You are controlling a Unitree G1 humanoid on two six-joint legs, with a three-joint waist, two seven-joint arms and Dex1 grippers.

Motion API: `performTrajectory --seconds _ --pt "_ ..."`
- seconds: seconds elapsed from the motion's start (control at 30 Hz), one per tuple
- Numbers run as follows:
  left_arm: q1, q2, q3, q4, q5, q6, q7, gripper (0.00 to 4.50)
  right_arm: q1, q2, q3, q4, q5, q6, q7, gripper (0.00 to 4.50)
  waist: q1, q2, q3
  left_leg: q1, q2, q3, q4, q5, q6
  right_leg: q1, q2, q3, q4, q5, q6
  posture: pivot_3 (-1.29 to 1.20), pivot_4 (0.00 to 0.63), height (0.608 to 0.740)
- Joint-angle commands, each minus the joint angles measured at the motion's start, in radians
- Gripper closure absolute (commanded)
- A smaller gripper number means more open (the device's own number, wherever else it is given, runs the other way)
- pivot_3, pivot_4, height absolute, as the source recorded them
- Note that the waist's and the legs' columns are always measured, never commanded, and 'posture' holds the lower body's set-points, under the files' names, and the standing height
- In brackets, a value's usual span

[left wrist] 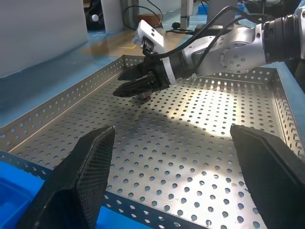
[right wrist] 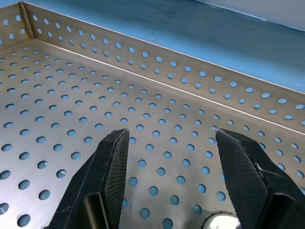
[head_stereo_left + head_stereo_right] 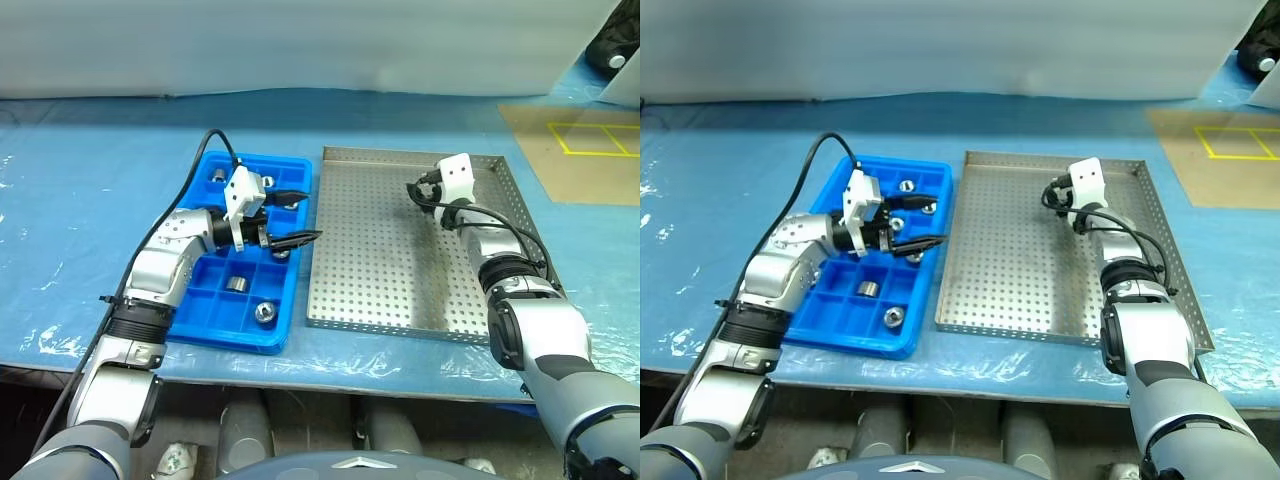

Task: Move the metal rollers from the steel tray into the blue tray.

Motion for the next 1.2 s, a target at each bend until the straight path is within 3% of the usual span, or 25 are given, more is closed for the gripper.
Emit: performTrajectory --seconds 0.03,0.33,1.13,1.2 --pt "0.007 0.014 0.018 -0.052 -0.015 0.004 0.000 0.42 -0.014 -0.023 -0.035 -0.008 0.006 -0.039 -0.037 1.56 0.000 0.000 0.000 0.000 0.000 0.000 0.000 0.000 0.000 0.000 0.000 0.000 0.000 0.000 0.000 -0.05 0.150 0.740" --pt "0.007 0.005 0.009 -0.049 -0.015 0.006 -0.004 0.42 0.033 -0.062 -0.063 0.001 0.007 -0.022 -0.060 1.56 0.000 0.000 0.000 0.000 0.000 0.000 0.000 0.000 0.000 0.000 0.000 0.000 0.000 0.000 0.000 -0.08 0.150 0.740" --pt "0.018 0.012 0.013 -0.059 -0.010 0.010 -0.005 0.42 0.095 -0.007 -0.057 0.023 -0.011 0.022 -0.012 1.56 -0.006 0.000 0.000 0.001 0.000 0.001 -0.001 -0.001 0.001 0.000 0.000 0.001 -0.001 0.000 0.000 -0.08 0.150 0.740" --pt "0.015 0.012 0.012 -0.056 -0.008 0.009 -0.004 0.42 0.100 -0.008 -0.064 0.017 -0.003 0.012 0.005 1.95 -0.006 0.000 0.000 0.001 0.000 0.001 -0.001 -0.001 0.001 0.000 0.000 0.001 -0.001 0.000 0.000 -0.08 0.150 0.740"
